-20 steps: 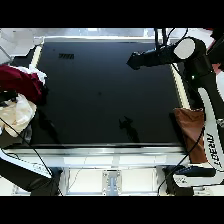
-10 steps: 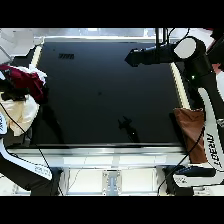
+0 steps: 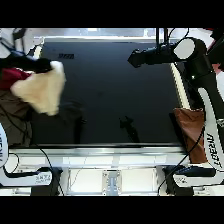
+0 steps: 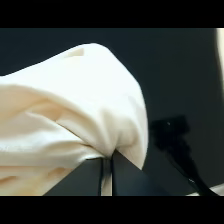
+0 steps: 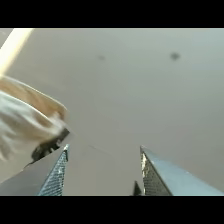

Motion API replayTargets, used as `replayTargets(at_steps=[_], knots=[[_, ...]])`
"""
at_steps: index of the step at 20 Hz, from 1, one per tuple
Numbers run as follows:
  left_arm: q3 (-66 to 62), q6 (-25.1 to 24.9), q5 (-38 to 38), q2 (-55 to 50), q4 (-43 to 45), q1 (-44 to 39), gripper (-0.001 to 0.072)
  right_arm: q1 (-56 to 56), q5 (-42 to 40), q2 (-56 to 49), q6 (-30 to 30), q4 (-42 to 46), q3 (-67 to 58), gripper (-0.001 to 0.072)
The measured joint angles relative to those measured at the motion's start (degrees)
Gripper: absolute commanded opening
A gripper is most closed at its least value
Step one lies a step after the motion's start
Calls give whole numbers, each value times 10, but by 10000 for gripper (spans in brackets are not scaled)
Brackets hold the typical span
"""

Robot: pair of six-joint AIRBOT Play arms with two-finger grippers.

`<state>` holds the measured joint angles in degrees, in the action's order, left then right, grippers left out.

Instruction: Fold the shirts.

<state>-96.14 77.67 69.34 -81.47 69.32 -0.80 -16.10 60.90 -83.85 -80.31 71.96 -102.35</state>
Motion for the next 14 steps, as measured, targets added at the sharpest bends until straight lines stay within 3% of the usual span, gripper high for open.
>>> replayTargets(at_steps=[1, 2, 3, 4, 7, 11, 14], knots=[[0, -5, -1, -2, -12, -37, 9, 0, 4, 0, 0, 14, 0, 495], [1, -10, -1, -7, -23, -71, 93, 0, 12, 0, 0, 30, 0, 495], [1, -12, 0, -15, -28, -102, 469, 0, 22, 0, 0, 48, 0, 495], [1, -14, 0, -24, -27, -130, 720, 0, 37, 0, 1, 69, 0, 495], [1, 2, -17, -36, 20, -176, 710, 1, 92, 0, 1, 136, 0, 496], [10, 107, -31, -46, 127, -159, 706, 12, 146, -9, 1, 160, 12, 496], [27, 151, -43, -79, 146, -129, 706, 17, 155, -33, 0, 135, 47, 496]])
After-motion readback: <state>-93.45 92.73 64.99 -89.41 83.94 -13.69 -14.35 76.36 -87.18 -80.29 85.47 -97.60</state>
